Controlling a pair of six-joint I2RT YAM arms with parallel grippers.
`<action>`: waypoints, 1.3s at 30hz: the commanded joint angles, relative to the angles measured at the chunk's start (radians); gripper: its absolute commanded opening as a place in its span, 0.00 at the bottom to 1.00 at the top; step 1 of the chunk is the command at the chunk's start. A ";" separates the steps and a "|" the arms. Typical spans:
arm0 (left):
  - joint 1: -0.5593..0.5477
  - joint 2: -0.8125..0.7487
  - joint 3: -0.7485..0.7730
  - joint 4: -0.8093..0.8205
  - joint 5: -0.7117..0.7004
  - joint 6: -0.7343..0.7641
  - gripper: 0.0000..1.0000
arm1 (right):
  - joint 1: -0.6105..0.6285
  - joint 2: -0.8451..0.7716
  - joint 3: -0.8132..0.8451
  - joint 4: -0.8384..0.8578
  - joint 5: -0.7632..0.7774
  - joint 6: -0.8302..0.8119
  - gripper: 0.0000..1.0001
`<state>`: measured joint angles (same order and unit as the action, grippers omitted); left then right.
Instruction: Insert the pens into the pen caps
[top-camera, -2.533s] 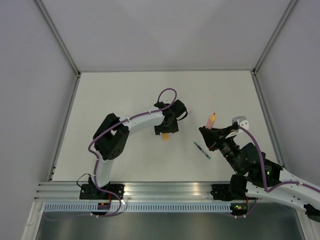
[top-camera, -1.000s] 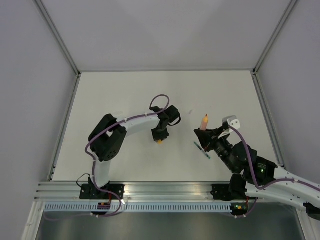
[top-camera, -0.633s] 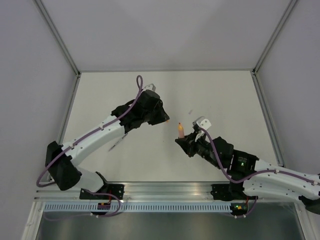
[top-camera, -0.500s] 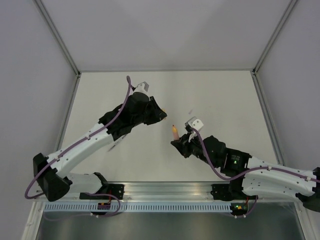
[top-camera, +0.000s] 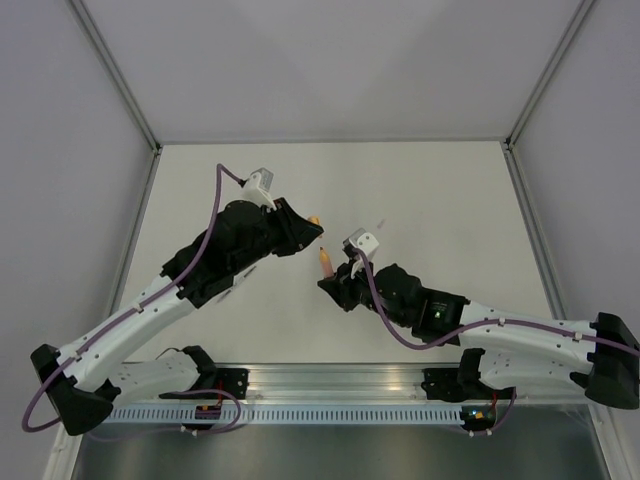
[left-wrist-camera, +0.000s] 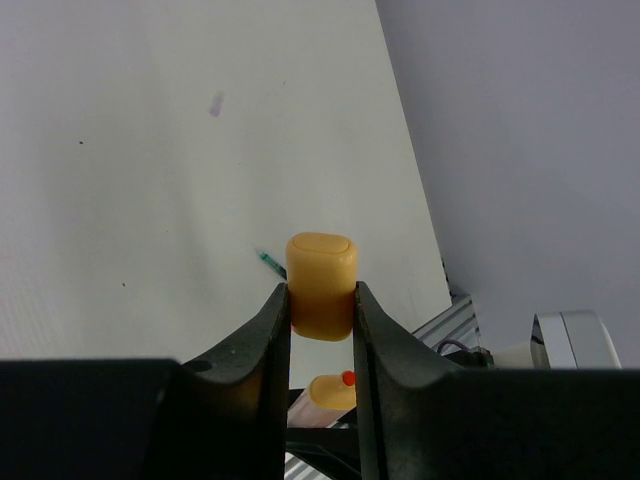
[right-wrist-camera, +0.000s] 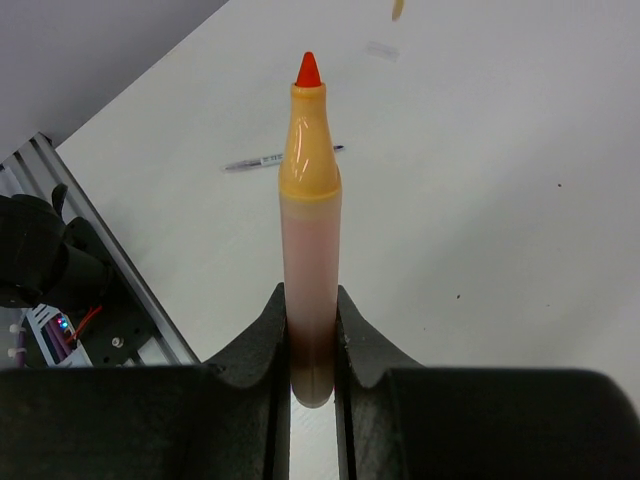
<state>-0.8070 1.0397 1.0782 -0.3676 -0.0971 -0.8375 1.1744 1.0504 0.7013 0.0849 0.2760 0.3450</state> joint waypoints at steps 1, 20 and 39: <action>-0.001 -0.041 0.006 0.026 0.004 0.043 0.02 | 0.004 0.020 0.050 0.090 -0.018 0.006 0.00; -0.001 -0.075 -0.018 -0.005 0.008 0.037 0.02 | 0.005 0.080 0.116 0.052 0.037 -0.008 0.00; -0.003 -0.124 -0.119 0.041 0.048 0.067 0.02 | 0.007 0.148 0.164 0.050 0.133 0.009 0.00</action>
<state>-0.8062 0.9470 0.9722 -0.3424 -0.0673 -0.8146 1.1790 1.2057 0.8104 0.0910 0.3462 0.3443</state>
